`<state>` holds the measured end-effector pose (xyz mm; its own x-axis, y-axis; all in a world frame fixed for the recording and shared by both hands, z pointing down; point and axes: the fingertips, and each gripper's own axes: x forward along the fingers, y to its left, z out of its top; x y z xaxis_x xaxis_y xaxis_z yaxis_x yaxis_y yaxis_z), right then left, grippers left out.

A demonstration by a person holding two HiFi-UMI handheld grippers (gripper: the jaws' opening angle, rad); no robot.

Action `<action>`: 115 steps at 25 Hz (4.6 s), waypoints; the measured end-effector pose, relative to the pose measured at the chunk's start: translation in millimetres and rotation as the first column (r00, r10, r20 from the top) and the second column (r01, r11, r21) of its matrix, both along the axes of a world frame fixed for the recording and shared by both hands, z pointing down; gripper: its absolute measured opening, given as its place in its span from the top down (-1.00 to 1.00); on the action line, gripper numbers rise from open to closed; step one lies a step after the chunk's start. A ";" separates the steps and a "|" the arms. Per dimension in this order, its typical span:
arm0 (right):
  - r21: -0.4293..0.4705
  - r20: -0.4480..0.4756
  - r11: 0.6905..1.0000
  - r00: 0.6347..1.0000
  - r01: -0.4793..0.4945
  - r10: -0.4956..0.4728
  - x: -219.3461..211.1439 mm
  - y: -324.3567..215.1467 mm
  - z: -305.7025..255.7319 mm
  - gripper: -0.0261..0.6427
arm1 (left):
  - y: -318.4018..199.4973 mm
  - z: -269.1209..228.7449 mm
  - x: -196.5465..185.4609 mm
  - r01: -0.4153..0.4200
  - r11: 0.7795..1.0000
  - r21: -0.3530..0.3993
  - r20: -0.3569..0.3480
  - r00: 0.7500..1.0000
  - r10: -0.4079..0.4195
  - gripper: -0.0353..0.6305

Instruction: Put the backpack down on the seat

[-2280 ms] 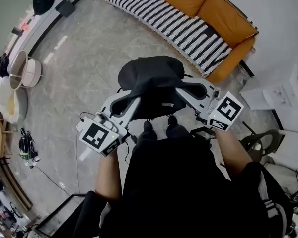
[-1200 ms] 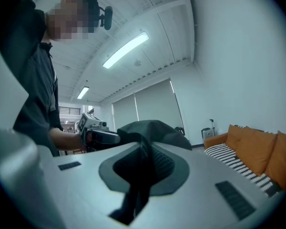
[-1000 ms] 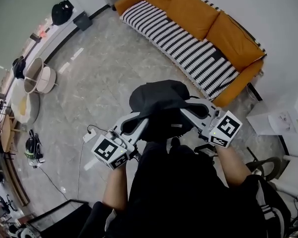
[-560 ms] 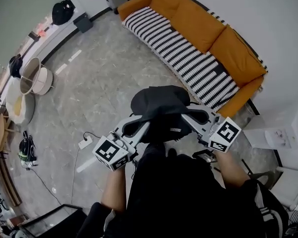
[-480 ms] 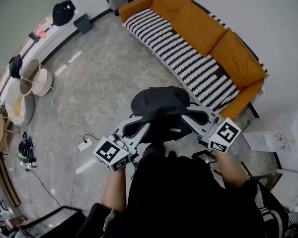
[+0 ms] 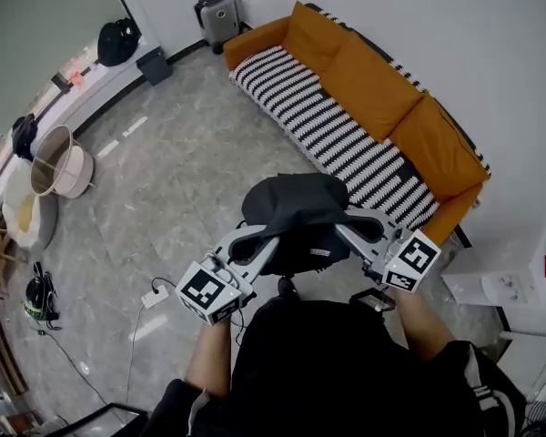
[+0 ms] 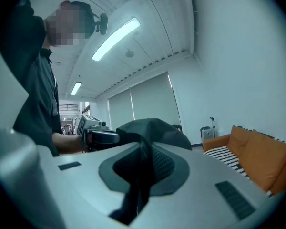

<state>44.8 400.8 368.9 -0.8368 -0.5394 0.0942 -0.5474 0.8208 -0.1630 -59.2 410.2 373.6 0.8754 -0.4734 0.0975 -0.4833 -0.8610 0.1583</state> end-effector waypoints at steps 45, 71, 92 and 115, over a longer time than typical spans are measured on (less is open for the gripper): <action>0.016 0.107 0.987 0.981 0.159 -0.160 -11.6 -350.5 -21.5 0.80 | -339.9 -24.4 -11.5 0.140 0.990 -0.011 0.021 0.990 -0.140 0.76; -0.003 0.073 0.987 0.984 0.162 -0.162 -48.7 -497.1 -8.3 0.80 | -491.6 -11.4 -48.3 0.159 0.987 -0.016 0.012 0.987 -0.158 0.76; 0.016 0.043 0.998 0.997 0.061 -0.061 -113.5 -625.4 -22.1 0.81 | -634.5 -25.4 -114.1 0.062 0.998 0.028 -0.012 0.998 -0.062 0.76; -0.020 0.065 0.999 0.997 -0.034 0.035 -113.7 -765.2 -4.0 0.80 | -783.8 -8.6 -113.4 -0.030 0.999 -0.021 0.011 0.999 0.031 0.76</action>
<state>-68.9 -364.4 364.9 -0.8225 -0.5665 0.0504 -0.5629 0.7981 -0.2148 -172.6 -373.6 365.0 0.8882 -0.4442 0.1169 -0.4586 -0.8720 0.1713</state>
